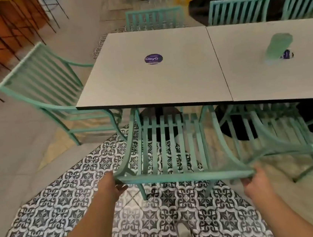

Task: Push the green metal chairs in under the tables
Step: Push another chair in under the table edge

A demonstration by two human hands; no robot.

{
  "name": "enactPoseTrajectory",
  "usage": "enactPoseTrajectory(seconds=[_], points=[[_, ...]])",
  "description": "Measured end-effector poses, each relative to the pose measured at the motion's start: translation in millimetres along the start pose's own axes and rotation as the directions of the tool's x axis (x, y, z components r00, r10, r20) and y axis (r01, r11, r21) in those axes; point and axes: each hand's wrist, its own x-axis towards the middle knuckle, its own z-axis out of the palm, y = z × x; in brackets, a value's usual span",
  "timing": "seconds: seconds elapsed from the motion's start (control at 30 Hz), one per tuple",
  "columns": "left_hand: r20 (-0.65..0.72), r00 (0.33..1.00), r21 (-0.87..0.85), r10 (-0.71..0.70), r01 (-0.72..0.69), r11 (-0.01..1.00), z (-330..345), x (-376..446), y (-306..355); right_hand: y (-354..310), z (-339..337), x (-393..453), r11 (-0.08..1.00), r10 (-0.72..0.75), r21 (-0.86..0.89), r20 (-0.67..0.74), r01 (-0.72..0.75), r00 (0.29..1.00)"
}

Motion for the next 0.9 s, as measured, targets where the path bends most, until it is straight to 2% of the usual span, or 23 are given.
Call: enactPoseTrajectory(seconds=[0.07, 0.1, 0.27, 0.4, 0.53, 0.67, 0.8, 0.9], points=[[0.031, 0.999, 0.032, -0.035, 0.034, 0.999, -3, 6, -1, 8, -5, -6, 0.992, 0.022, 0.123, -0.041, -0.017, 0.999], [0.050, 0.998, 0.040, -0.044, 0.042, 0.998, -6, 10, -3, 7, -5, -16, 0.996, -0.007, 0.084, -0.055, 0.011, 0.998], [0.125, 0.991, 0.020, -0.050, 0.048, 0.999, -4, -1, -12, 15, 0, -43, 0.992, -0.007, 0.125, -0.122, 0.022, 0.993], [0.125, 0.989, -0.018, -0.081, 0.084, 0.996, -3, -2, -9, 19, -1, -37, 0.997, 0.000, 0.081, -0.135, 0.011, 0.991], [0.125, 0.992, -0.059, -0.033, 0.041, 0.997, 1, 1, -10, 12, 9, -20, 0.999, 0.013, 0.034, -0.098, -0.010, 0.995], [0.114, 0.993, -0.033, -0.042, 0.046, 0.998, -1, 2, -8, 12, 12, -13, 1.000, -0.019, 0.000, -0.159, 0.019, 0.987], [0.091, 0.995, -0.002, -0.039, 0.039, 0.999, -8, 7, 1, 23, 14, -5, 0.996, -0.066, -0.069, -0.161, 0.056, 0.985], [0.079, 0.996, 0.015, -0.048, 0.047, 0.999, -15, 16, 13, 36, 13, 4, 0.990, -0.037, -0.140, -0.146, 0.016, 0.989]])
